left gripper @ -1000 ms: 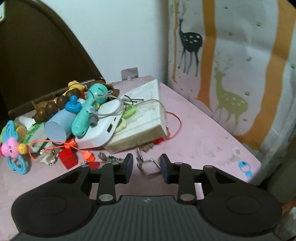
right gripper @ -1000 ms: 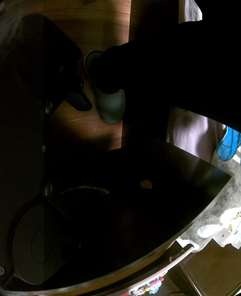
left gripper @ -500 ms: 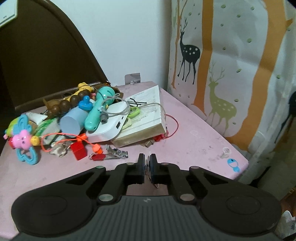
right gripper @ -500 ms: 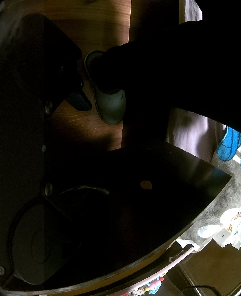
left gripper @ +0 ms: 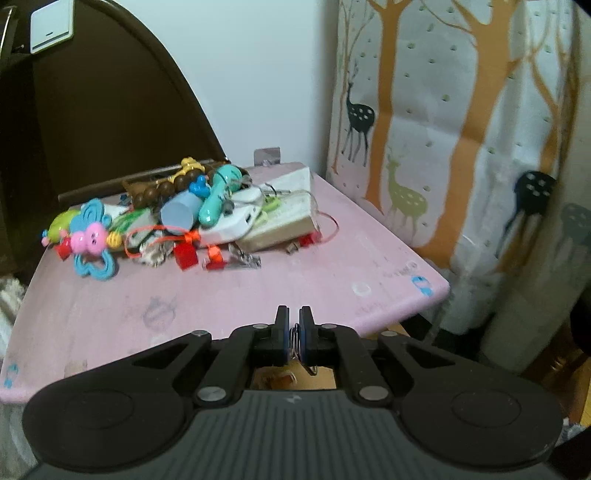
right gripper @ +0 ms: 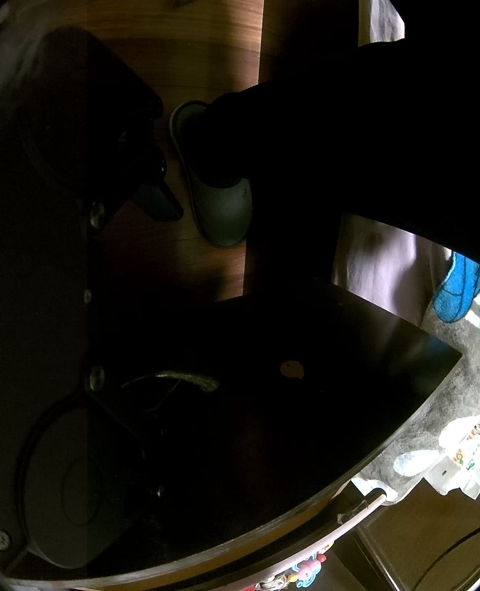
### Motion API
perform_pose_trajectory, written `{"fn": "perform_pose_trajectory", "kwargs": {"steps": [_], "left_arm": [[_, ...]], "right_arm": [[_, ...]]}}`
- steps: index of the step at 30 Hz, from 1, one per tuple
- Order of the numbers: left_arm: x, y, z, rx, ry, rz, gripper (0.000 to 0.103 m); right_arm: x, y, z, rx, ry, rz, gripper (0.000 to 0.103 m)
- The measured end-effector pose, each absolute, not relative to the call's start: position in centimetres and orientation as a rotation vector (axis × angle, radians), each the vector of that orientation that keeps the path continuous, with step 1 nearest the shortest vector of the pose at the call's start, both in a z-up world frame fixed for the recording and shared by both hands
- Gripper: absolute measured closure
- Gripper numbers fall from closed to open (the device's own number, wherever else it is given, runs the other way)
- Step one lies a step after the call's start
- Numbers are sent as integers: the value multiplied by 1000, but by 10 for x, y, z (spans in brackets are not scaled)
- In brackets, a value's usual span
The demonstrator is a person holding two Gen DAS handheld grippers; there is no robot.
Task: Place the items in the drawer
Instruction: 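Carry the metal clip into the drawer and open the left gripper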
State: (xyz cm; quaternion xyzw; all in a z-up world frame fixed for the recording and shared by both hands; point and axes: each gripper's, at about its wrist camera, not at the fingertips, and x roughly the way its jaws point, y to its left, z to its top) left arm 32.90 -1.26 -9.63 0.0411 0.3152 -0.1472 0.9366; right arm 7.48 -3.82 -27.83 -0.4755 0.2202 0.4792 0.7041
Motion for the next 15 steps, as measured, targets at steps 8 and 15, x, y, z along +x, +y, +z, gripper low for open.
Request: {"fn": "perform_pose_trajectory", "kwargs": {"steps": [8, 15], "left_arm": [[311, -16, -146, 111, 789, -336, 98], [326, -19, -200, 144, 909, -333, 98]], "right_arm": [[75, -39, -279, -1057, 489, 1066, 11], [75, -39, -279, -1057, 486, 1068, 11]]}}
